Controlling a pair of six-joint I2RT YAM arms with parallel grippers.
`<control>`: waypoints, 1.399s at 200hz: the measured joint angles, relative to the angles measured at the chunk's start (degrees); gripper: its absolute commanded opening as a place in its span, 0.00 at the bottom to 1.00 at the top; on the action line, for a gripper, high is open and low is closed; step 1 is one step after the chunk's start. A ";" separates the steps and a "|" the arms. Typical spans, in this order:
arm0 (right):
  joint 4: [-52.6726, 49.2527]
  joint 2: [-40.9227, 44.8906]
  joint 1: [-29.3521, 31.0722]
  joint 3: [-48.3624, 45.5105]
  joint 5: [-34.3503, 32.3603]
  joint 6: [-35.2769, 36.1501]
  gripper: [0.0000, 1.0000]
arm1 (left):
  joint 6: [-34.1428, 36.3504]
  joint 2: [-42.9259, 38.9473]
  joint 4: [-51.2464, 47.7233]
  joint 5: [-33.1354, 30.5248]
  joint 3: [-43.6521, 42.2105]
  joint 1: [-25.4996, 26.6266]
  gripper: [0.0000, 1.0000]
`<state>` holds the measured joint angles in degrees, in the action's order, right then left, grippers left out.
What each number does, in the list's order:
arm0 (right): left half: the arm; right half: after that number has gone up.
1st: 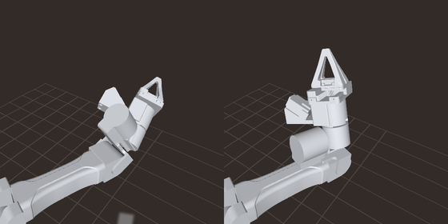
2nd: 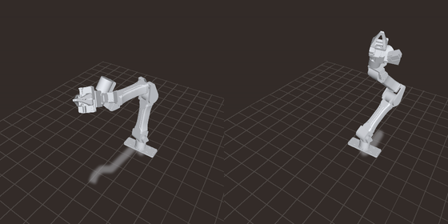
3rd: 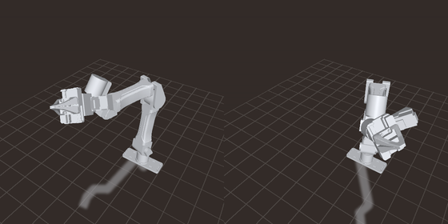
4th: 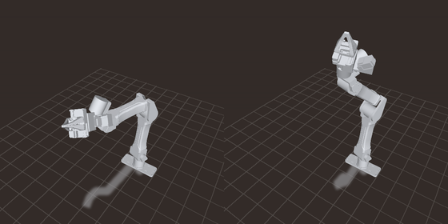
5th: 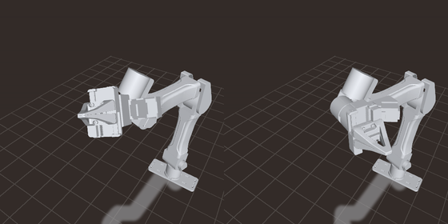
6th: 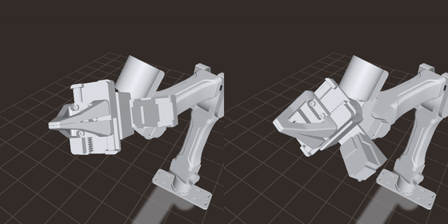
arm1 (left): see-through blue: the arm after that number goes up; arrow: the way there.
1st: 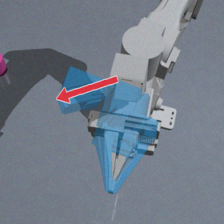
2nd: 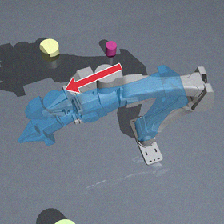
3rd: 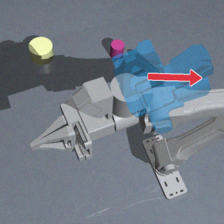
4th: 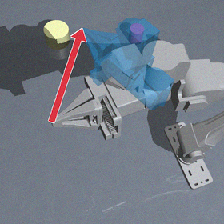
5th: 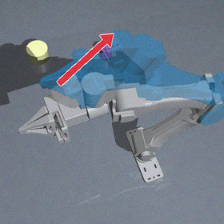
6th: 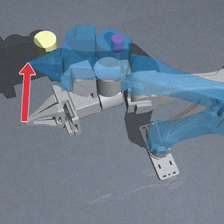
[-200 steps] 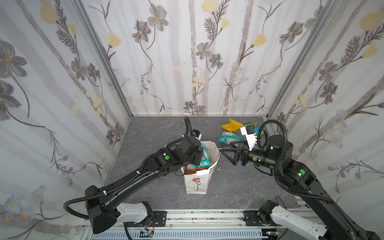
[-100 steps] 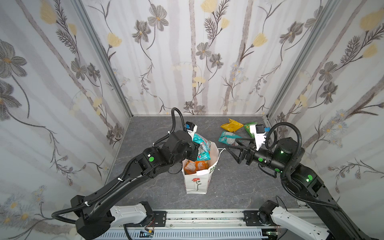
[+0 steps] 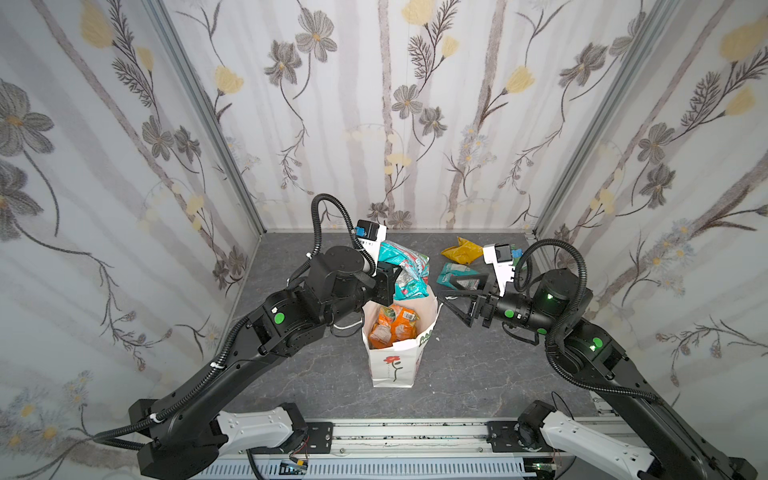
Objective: Take the snacks out of the paper bag
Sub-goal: 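Lift the second teal packet up out of the bag with the left gripper, then close the right gripper on the teal packet held by the left gripper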
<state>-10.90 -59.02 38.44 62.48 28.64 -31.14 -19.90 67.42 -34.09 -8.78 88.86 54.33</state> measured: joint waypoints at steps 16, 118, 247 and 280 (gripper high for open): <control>1.81 -1.16 0.68 0.00 1.03 -1.03 0.99 | 0.24 1.11 0.33 0.00 1.44 0.00 0.00; 10.71 -9.22 2.86 2.27 1.66 -5.44 0.68 | 0.68 3.04 1.31 0.83 3.72 1.03 0.00; 11.67 -11.06 3.72 3.37 2.45 -6.82 0.00 | 0.87 1.60 1.73 -0.26 3.28 1.79 0.44; 11.52 -10.21 3.45 3.39 1.55 -6.75 0.00 | 1.57 0.26 1.73 -0.46 3.28 1.95 0.58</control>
<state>0.62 -69.23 41.89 65.87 30.20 -37.89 -18.33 67.68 -32.36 -9.23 92.14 56.27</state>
